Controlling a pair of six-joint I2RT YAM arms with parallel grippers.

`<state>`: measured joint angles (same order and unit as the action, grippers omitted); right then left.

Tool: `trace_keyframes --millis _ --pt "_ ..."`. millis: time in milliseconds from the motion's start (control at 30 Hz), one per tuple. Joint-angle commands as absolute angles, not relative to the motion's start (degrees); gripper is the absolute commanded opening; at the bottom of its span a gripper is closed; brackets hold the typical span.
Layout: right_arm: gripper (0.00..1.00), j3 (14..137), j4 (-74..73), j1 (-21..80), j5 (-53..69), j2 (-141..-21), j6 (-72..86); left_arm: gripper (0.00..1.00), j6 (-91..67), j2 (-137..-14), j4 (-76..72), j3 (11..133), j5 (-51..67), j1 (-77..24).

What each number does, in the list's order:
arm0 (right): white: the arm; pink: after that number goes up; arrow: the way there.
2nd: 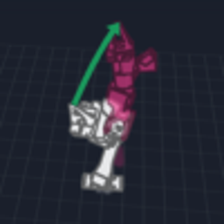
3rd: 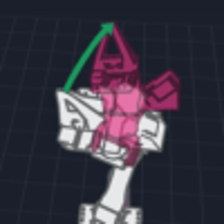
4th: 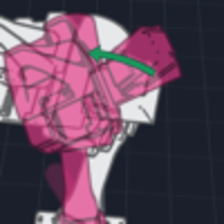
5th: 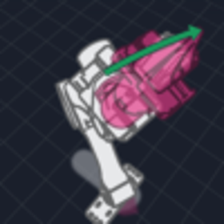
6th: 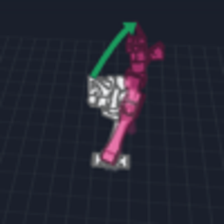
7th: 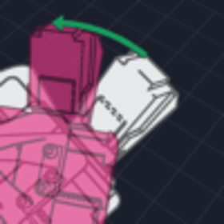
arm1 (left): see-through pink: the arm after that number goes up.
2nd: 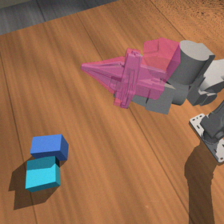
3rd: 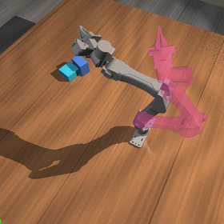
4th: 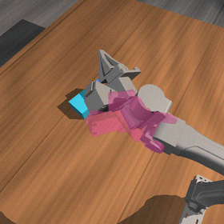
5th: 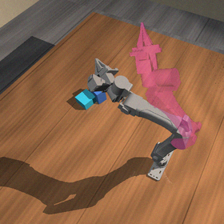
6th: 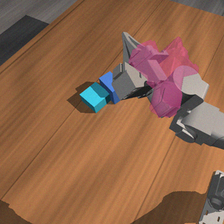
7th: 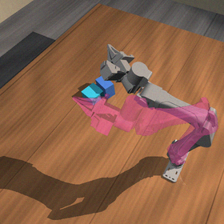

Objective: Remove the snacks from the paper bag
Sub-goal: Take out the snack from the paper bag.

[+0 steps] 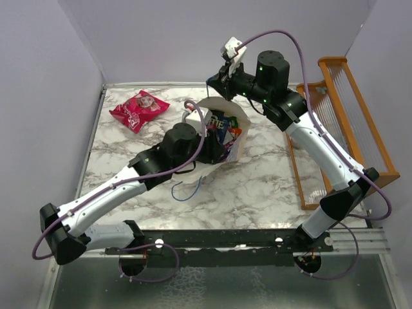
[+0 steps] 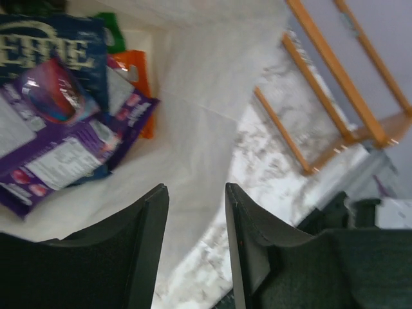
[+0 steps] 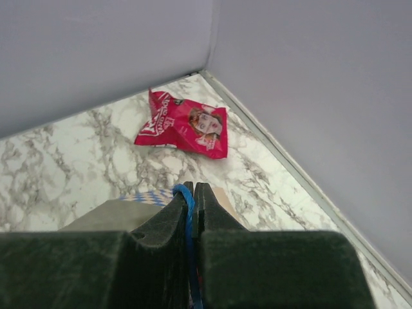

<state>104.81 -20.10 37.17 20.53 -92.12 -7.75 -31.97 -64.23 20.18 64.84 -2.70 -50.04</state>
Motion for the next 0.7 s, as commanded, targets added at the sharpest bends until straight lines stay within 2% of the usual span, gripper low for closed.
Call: trace_keyframes --millis 0,167,367,433,667 --pt "0.02 110.3 -21.6 37.5 12.7 -93.9 -6.2 0.39 -29.9 -66.7 11.5 64.2 -19.4 -50.9" --pt "0.02 110.8 -21.4 37.5 11.0 -94.2 -4.6 0.30 -31.6 -67.3 2.5 58.6 -23.6 -50.4" --pt "0.02 112.5 -23.0 37.4 8.9 -95.6 -4.1 0.29 -35.6 -74.1 -0.7 57.4 -15.0 -45.9" --pt "0.02 112.3 -22.9 37.3 9.3 -95.8 -3.6 0.26 -34.9 -76.6 0.4 59.3 -14.6 -45.3" --pt "0.02 113.0 -22.6 37.2 11.0 -95.6 -2.2 0.28 -33.2 -79.7 -4.8 56.9 -15.6 -43.8"
